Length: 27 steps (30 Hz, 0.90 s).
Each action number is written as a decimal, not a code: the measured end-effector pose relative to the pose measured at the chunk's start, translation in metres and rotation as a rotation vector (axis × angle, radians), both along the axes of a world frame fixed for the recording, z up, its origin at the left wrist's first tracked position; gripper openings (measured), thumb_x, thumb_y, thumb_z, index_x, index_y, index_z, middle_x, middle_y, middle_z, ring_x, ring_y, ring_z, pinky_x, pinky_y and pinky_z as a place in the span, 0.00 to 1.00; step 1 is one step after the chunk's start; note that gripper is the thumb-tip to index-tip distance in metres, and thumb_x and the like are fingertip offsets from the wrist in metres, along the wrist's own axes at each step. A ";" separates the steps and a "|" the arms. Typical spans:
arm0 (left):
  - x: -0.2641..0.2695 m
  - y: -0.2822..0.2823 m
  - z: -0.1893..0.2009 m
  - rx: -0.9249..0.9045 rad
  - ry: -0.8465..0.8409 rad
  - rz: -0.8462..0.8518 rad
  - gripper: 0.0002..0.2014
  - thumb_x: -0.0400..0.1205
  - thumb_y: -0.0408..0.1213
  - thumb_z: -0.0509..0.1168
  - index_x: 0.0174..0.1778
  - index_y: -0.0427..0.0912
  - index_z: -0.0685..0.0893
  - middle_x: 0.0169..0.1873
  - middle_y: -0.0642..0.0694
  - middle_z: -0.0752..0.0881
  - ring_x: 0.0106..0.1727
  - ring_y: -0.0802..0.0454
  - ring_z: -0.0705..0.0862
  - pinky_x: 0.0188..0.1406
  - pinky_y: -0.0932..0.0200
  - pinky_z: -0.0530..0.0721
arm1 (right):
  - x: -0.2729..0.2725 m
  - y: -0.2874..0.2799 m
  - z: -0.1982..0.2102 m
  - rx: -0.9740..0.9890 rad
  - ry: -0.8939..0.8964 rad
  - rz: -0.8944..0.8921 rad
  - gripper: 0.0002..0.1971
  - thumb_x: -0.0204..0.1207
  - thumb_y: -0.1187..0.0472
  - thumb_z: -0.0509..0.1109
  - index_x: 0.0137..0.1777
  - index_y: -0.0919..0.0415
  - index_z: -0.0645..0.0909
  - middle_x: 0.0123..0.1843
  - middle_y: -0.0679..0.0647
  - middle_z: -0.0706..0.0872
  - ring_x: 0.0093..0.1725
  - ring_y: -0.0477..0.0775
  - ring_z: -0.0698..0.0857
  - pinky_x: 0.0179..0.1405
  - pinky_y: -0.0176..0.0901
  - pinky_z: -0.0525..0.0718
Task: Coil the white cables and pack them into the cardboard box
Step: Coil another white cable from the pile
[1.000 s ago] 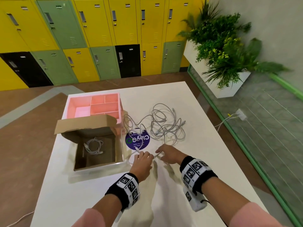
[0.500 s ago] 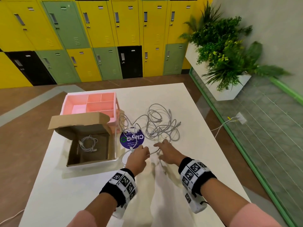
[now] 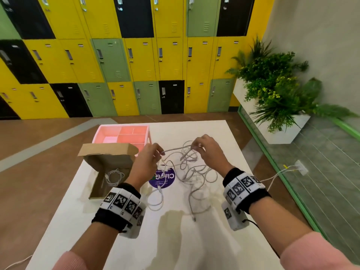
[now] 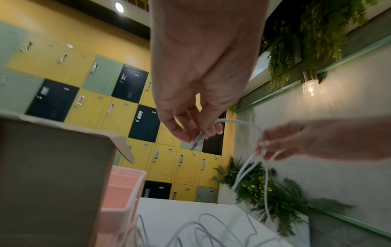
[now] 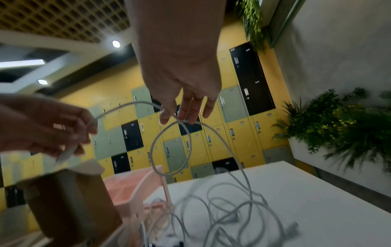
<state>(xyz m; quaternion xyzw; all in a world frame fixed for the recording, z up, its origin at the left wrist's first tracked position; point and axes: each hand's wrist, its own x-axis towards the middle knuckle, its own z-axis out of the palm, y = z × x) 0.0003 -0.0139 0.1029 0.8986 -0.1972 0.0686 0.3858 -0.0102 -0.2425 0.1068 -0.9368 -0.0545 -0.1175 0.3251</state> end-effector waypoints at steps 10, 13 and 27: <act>-0.004 -0.003 0.023 0.051 0.132 -0.095 0.24 0.72 0.10 0.51 0.51 0.44 0.76 0.44 0.45 0.81 0.46 0.46 0.80 0.42 0.64 0.79 | 0.005 0.015 0.080 -0.063 -0.063 0.080 0.08 0.77 0.51 0.70 0.49 0.52 0.88 0.50 0.48 0.83 0.53 0.48 0.72 0.52 0.50 0.66; -0.001 -0.009 0.038 -0.069 0.135 -0.151 0.18 0.76 0.13 0.55 0.46 0.42 0.75 0.44 0.42 0.83 0.47 0.42 0.82 0.42 0.59 0.80 | 0.006 0.018 0.097 0.084 -0.061 0.147 0.07 0.76 0.56 0.73 0.47 0.58 0.89 0.46 0.56 0.87 0.44 0.50 0.81 0.50 0.49 0.78; -0.017 -0.041 0.069 -0.504 0.429 -0.139 0.21 0.73 0.34 0.77 0.55 0.40 0.74 0.33 0.47 0.88 0.22 0.64 0.78 0.22 0.69 0.74 | 0.000 0.028 0.118 0.184 -0.118 0.067 0.07 0.75 0.58 0.74 0.47 0.61 0.87 0.38 0.49 0.85 0.34 0.38 0.78 0.32 0.24 0.74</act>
